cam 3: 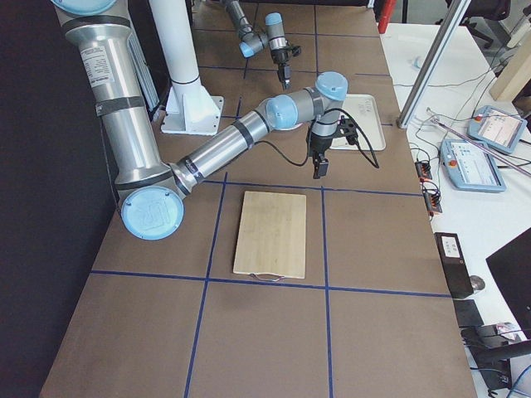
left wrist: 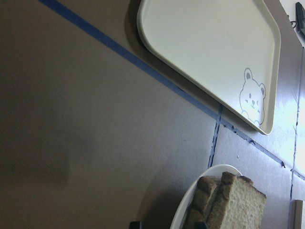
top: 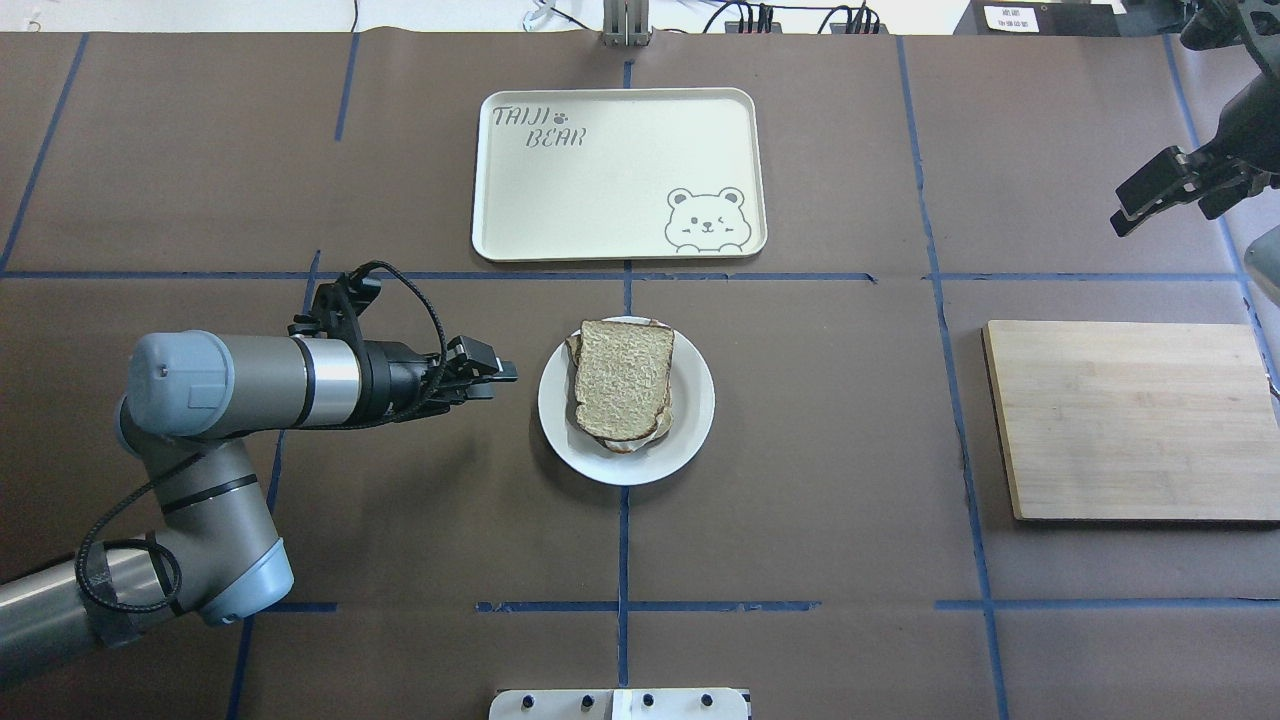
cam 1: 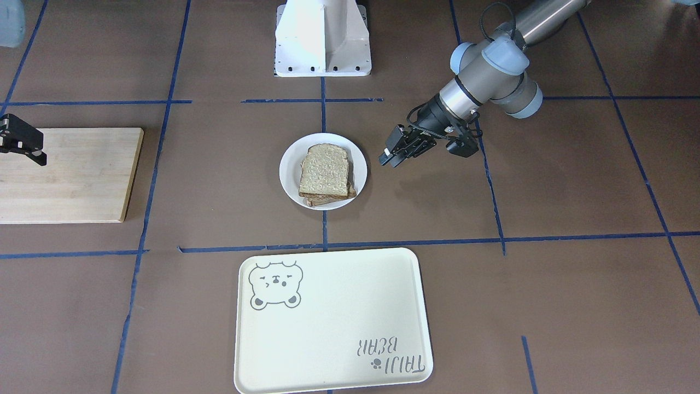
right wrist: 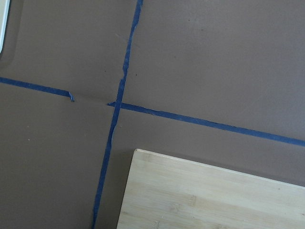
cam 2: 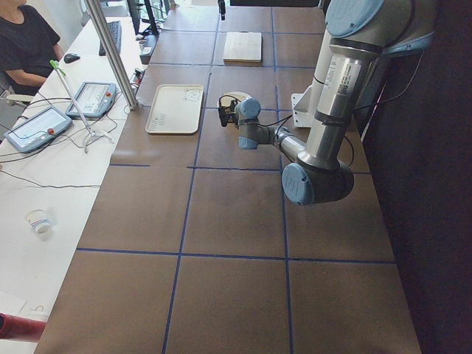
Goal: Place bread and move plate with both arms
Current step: 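Move the left gripper to the plate rim nearest it and grip the rim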
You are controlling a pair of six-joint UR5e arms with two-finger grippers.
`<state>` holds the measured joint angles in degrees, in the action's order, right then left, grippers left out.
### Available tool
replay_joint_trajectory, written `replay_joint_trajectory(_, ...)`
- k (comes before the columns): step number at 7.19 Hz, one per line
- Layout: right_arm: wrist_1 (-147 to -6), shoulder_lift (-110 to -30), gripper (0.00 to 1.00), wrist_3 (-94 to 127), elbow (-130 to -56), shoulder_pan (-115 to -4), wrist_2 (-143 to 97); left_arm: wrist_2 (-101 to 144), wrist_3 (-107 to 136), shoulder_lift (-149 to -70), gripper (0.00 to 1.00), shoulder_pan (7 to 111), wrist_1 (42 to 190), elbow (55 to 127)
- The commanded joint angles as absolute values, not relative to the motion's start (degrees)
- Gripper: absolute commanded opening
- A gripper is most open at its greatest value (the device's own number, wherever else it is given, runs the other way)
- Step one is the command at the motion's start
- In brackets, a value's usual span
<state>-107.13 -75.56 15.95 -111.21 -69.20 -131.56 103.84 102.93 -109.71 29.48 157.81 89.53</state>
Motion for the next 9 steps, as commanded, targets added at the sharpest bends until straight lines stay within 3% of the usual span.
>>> replay_joint_trajectory(1, -107.14, -75.59, 1.00, 16.00, -111.18, -69.17, -131.49, 103.62, 103.18, -112.05, 0.48, 27.26, 159.07, 87.55)
replay_joint_trajectory(9, -107.14, -75.41, 1.00, 16.26, -111.27, -69.26, -131.48, 98.00, 103.54, -113.29, 0.48, 24.26, 165.32, 82.18)
